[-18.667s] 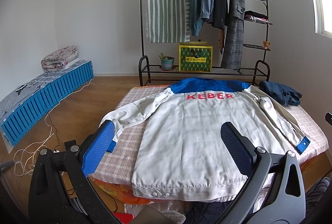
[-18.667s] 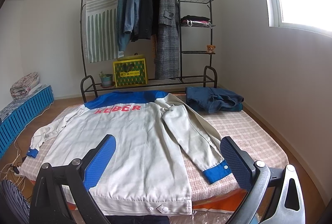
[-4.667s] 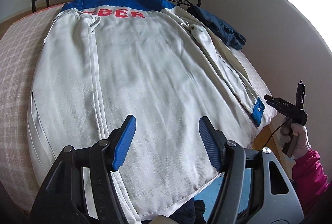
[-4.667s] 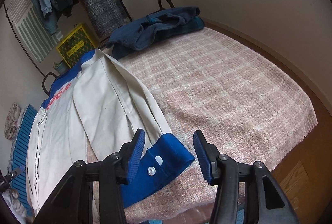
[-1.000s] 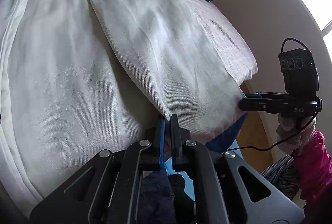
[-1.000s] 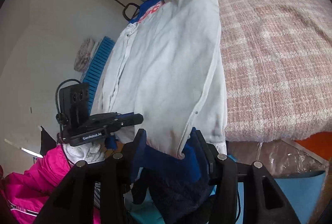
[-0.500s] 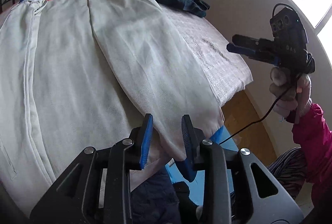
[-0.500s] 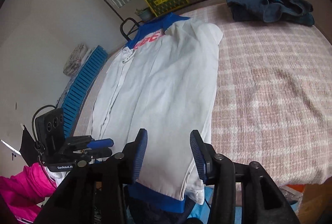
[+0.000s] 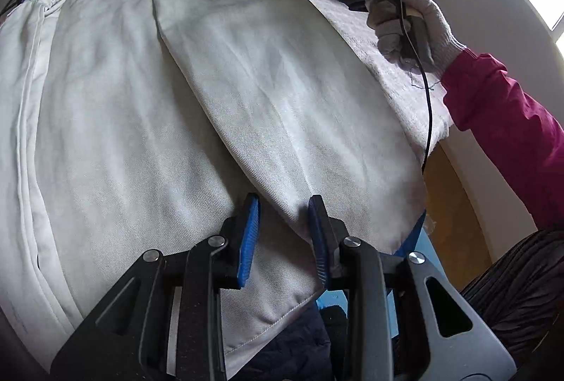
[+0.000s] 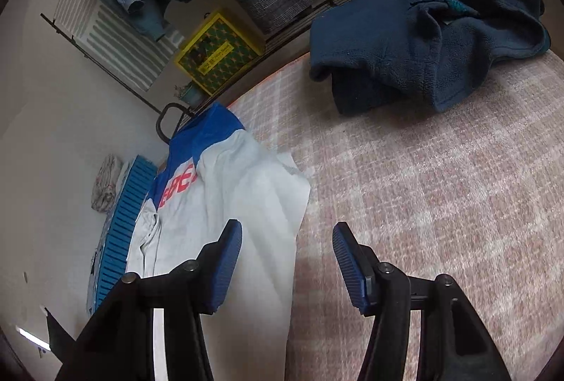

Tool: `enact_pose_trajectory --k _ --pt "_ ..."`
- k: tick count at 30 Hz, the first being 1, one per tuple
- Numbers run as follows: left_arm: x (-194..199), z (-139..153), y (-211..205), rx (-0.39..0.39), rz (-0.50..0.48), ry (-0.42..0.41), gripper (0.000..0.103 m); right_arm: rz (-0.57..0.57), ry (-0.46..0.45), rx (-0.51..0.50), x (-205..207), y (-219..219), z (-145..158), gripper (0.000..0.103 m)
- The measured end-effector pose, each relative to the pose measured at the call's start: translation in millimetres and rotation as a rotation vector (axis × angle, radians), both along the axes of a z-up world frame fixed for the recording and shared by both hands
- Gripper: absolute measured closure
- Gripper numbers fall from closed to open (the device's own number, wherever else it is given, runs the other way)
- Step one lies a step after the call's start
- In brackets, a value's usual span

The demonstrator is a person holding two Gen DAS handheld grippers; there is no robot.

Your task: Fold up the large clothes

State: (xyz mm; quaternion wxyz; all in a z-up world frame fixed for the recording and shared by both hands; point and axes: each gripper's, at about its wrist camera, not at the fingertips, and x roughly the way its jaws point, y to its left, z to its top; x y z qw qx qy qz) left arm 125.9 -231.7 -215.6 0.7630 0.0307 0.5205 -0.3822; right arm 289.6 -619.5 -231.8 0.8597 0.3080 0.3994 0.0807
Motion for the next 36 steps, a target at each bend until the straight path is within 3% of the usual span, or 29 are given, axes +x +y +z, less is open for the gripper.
enact_pose_trajectory --k 4,9,10,12,13,15,18,20,22,24,25,27,29,33,34,35,36 --pt "3.7 -1.4 -2.5 -0.006 -0.014 0.001 0.075 0.002 0.024 0.082 37.8 -1.4 -29.4 0.045" --pt "11.9 -2.3 -5.2 -0.023 -0.013 0.017 0.075 0.06 -0.035 0.148 55.7 12.8 -34.4 0.047" --pt "13.5 -2.5 -6.6 -0.024 -0.014 0.015 0.075 0.092 -0.028 0.158 59.1 18.0 -35.3 0.066" --pt "14.0 -2.5 -8.4 -0.022 -0.018 0.011 0.075 0.13 -0.006 0.165 61.5 29.6 -34.7 0.09" --pt "15.1 -2.5 -8.8 -0.022 -0.019 0.011 0.075 0.125 -0.011 0.131 59.0 35.9 -27.9 0.097" --pt "15.6 -2.7 -9.2 -0.025 -0.018 0.015 0.075 0.149 -0.049 0.033 52.9 51.9 1.1 0.1" --pt "15.0 -3.3 -11.1 -0.025 -0.018 0.007 0.075 0.118 -0.091 -0.381 46.7 77.1 49.4 0.101" --pt "10.4 -2.1 -10.7 -0.018 -0.019 -0.006 0.075 0.1 -0.03 -0.529 59.0 80.9 42.8 0.1" --pt "8.2 -1.5 -12.0 -0.01 -0.018 -0.014 0.075 0.114 0.1 -0.517 75.0 74.0 18.5 0.094" --pt "7.1 -0.9 -11.9 -0.016 -0.015 0.003 0.075 0.072 0.118 -0.485 71.8 63.3 14.4 0.076" --pt "7.2 -0.8 -10.3 -0.032 -0.013 0.026 0.075 0.054 0.092 -0.444 63.6 57.0 18.2 0.071" --pt "10.3 -1.5 -4.2 -0.063 0.009 0.082 0.074 0.05 0.048 -0.338 43.3 44.0 26.8 0.07" --pt "14.2 -4.1 2.5 -0.118 0.045 0.152 0.06 0.052 0.027 -0.291 21.2 38.6 37.6 0.07" --pt "20.5 -10.6 11.1 -0.195 0.125 0.233 0.06 0.085 0.027 -0.202 -35.1 38.3 47.7 0.07" --pt "19.3 -10.9 10.0 -0.203 0.125 0.237 0.064 0.096 0.031 -0.179 -52.0 39.7 47.1 0.07" --pt "19.9 -10.8 9.2 -0.207 0.117 0.25 0.077 0.109 0.039 -0.16 -69.1 42.4 45.5 0.07" --pt "19.1 -13.4 6.7 -0.204 0.113 0.267 0.082 0.123 0.05 -0.147 -87.3 45.1 42.7 0.069"
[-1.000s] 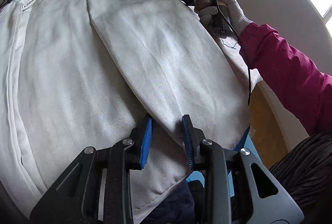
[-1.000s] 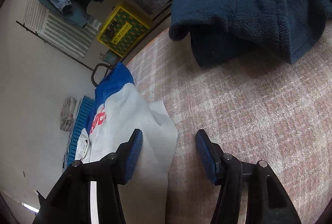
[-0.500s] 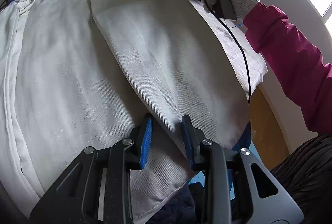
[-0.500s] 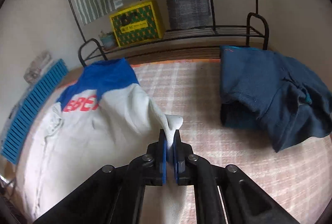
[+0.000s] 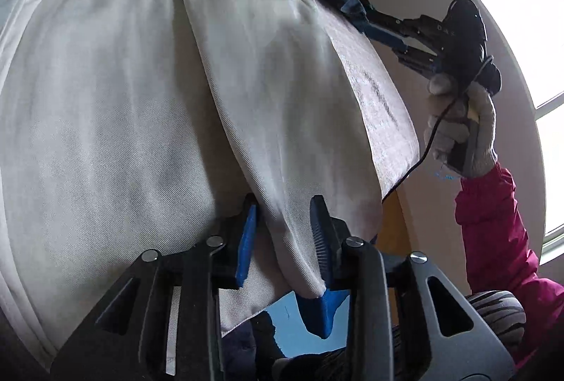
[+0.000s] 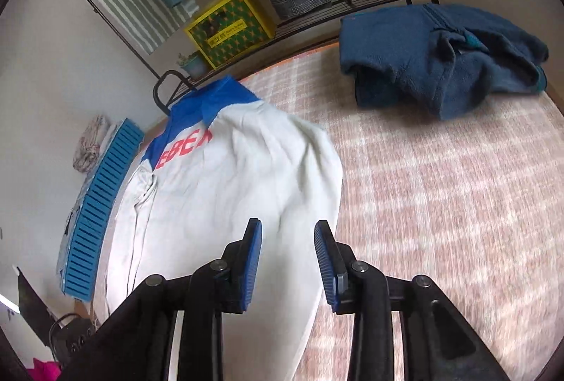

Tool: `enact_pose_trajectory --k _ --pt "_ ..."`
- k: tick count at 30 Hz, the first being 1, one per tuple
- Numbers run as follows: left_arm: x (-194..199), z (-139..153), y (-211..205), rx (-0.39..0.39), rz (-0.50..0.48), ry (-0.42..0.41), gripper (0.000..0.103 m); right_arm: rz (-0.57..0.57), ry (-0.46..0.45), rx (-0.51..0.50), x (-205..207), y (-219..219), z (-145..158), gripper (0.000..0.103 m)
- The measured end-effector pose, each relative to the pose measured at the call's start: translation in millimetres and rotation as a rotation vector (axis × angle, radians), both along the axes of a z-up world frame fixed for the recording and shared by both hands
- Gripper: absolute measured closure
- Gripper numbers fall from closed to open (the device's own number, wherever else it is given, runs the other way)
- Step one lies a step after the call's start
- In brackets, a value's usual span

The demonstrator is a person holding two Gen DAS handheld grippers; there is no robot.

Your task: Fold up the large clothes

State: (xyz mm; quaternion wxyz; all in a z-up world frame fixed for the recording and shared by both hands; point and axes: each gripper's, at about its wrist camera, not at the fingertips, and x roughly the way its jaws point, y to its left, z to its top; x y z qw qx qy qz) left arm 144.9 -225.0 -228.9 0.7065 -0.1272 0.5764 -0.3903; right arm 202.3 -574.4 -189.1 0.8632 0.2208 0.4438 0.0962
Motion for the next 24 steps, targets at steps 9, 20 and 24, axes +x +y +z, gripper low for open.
enact_pose_trajectory --k 9,20,24 --pt "-15.1 -1.0 -0.8 -0.02 0.061 0.017 0.1 0.107 0.123 0.142 -154.9 33.6 -59.0 0.066" --pt "-34.2 9.5 -25.9 0.107 0.018 -0.162 0.102 0.121 0.06 -0.028 -176.5 62.9 -55.7 0.078" --pt "-31.6 11.0 -15.6 0.089 0.034 -0.14 0.098 0.089 0.07 0.044 -179.2 49.3 -60.3 0.057"
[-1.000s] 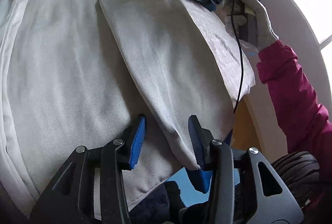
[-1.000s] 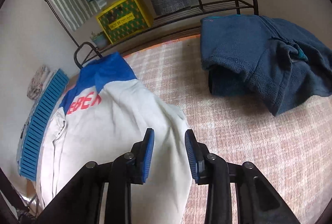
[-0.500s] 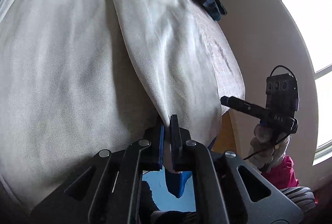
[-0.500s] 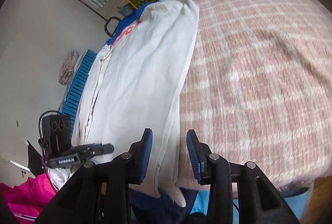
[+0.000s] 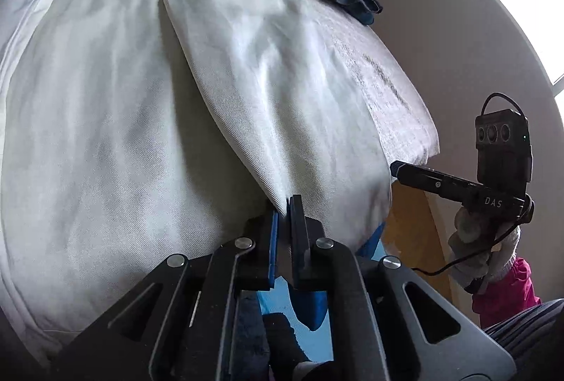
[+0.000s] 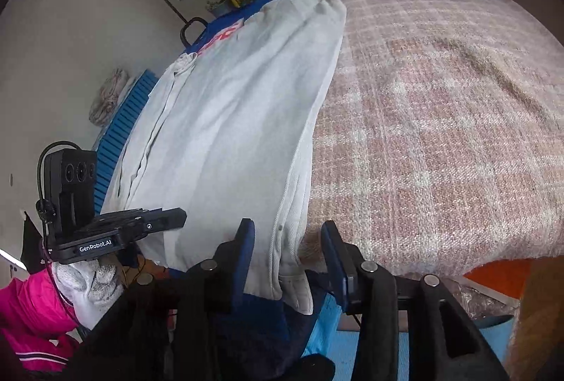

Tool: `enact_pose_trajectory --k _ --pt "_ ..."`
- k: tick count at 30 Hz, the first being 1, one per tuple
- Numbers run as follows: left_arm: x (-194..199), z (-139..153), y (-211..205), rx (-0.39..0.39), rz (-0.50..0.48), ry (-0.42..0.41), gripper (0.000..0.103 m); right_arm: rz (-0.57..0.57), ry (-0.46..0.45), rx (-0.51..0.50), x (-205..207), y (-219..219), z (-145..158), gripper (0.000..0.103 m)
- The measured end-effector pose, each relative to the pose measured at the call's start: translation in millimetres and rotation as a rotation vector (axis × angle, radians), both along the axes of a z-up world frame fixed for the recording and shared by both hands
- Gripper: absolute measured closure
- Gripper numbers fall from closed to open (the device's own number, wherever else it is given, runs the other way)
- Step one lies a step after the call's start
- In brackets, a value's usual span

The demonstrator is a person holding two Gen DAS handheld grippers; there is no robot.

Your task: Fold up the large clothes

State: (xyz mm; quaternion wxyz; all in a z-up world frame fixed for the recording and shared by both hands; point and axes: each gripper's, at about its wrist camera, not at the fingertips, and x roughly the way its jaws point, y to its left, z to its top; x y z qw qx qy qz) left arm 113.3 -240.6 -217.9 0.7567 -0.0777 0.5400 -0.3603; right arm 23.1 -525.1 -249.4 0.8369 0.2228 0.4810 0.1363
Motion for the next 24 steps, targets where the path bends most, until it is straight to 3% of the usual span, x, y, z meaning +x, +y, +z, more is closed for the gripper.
enact_pose_trajectory --k 4,7,11,16,21,24 --pt "-5.2 5.3 17.4 -0.002 -0.008 -0.015 0.098 0.045 -0.026 0.076 -27.2 -5.7 -7.6 0.055" --pt "-3.8 5.9 19.6 -0.003 -0.012 -0.006 0.098 0.038 -0.017 0.099 -33.5 -8.2 -22.7 0.042" --pt "-3.9 10.4 15.1 -0.003 -0.018 -0.015 0.098 0.011 -0.019 0.161 -22.1 -15.4 -34.1 0.042" --pt "-10.1 21.2 15.0 -0.019 -0.039 -0.046 0.098 0.117 0.024 0.202 -10.1 -1.4 -32.7 0.045" --pt "-12.0 37.1 28.1 -0.029 -0.015 -0.11 0.098 0.198 -0.077 0.302 -22.1 -1.1 -2.2 0.054" --pt "-3.5 38.0 28.6 -0.026 0.002 -0.129 0.098 0.177 -0.091 0.243 -16.9 -1.7 -0.8 0.054"
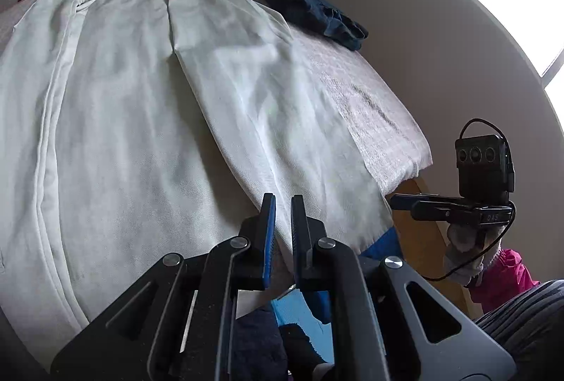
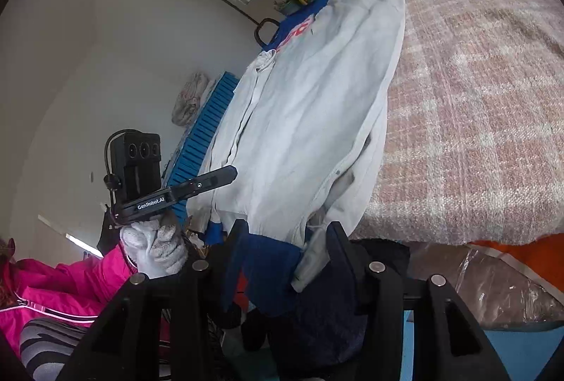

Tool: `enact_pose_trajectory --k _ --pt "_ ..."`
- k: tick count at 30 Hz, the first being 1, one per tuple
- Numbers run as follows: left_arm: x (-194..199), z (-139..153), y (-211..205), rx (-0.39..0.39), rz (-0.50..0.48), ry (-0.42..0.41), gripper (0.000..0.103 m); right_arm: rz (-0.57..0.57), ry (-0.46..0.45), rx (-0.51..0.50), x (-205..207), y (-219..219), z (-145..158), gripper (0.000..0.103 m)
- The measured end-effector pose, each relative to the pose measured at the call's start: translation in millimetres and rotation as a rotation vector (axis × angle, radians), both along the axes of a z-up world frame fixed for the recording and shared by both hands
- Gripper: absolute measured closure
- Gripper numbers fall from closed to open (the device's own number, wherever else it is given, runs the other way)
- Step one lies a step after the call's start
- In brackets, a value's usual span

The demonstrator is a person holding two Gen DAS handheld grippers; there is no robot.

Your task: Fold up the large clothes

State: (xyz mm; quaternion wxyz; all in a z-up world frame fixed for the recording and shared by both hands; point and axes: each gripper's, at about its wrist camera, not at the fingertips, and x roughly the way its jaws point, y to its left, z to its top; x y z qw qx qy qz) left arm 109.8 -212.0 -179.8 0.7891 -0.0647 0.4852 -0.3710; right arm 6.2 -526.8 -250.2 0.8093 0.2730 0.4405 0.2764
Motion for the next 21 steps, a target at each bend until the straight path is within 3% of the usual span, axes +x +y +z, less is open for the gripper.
enact_pose_trajectory --k 3,8,13,21 --pt "5.6 -9.1 -8.2 0.021 -0.002 0.006 0.098 -0.035 0.062 -0.021 12.9 5.0 -16.0 0.054" --pt "2.0 -22.8 -23.6 0.04 -0.05 0.03 0.098 -0.034 0.038 -0.059 9.1 7.4 -9.7 0.054" --pt "-1.4 -27.6 -28.8 0.051 -0.075 0.029 0.098 -0.099 0.029 -0.077 -7.4 -16.3 -7.1 0.042" --pt "1.8 -31.8 -29.5 0.062 -0.068 0.042 0.098 -0.063 0.079 -0.006 1.7 -18.4 -37.5 0.042"
